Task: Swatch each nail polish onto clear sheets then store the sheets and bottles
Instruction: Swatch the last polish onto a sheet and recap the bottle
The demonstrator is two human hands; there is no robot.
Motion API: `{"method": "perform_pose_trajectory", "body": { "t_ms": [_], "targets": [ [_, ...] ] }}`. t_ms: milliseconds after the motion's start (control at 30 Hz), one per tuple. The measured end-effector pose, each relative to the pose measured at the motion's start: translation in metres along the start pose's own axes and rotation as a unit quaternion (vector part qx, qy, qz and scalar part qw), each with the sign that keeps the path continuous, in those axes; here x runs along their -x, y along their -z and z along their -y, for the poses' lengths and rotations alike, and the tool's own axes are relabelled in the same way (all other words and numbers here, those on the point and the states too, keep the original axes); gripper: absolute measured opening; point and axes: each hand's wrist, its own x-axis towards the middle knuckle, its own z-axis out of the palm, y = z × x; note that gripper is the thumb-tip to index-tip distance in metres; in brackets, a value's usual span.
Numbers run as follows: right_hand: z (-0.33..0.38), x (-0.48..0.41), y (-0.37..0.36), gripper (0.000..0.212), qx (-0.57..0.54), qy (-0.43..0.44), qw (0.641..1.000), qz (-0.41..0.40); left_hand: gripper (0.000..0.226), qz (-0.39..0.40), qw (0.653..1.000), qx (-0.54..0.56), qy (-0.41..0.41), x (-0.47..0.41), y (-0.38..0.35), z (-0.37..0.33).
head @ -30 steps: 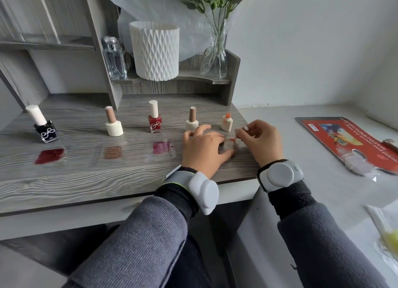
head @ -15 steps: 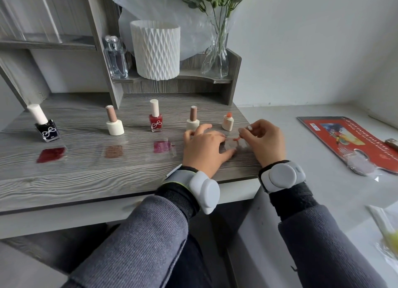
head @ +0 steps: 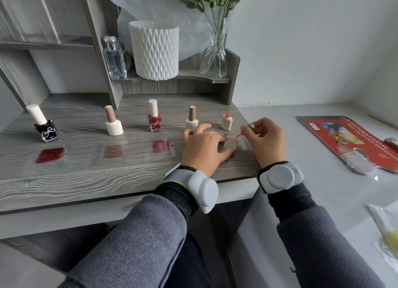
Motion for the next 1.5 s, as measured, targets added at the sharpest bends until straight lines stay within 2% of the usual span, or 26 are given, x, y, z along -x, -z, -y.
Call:
{"method": "perform_pose_trajectory", "body": {
  "t_ms": [300,500,600,800,1033,1300,1500],
  "targets": [
    [0.0021,0.0007,-0.0015,0.013,0.014,0.007,0.999,0.041,0.043,-0.009,1.000,0.001,-0.001,0.0012,0.0002,-0.0004],
    [0.0056,0.0017,0.0009,0.006,0.001,0.003,1.000,0.005,0.044,-0.007,1.000,0.010,-0.002,0.0014,0.0009,-0.0001],
    [0.0065,0.0021,0.0026,0.008,-0.007,0.010,1.000,0.002,0.044,-0.005,1.000,0.006,0.000,0.0015,0.0012,-0.0005],
    [0.0039,0.0024,0.0010,0.011,0.043,0.003,0.999,0.025,0.043,-0.010,1.000,0.011,-0.001,0.0022,0.0014,-0.0008],
    [0.0057,0.0025,0.0028,0.013,-0.008,0.001,1.000,-0.004,0.045,-0.004,1.000,0.013,0.003,0.0014,0.0017,-0.0005],
    [0.0029,0.0020,0.0013,0.011,0.032,0.009,0.999,0.028,0.046,-0.005,1.000,0.010,0.002,0.0017,0.0014,-0.0010],
    [0.0040,0.0021,0.0016,0.011,-0.007,-0.008,1.000,0.011,0.045,-0.002,1.000,0.012,0.002,0.0019,0.0020,-0.0010]
  ]
}}
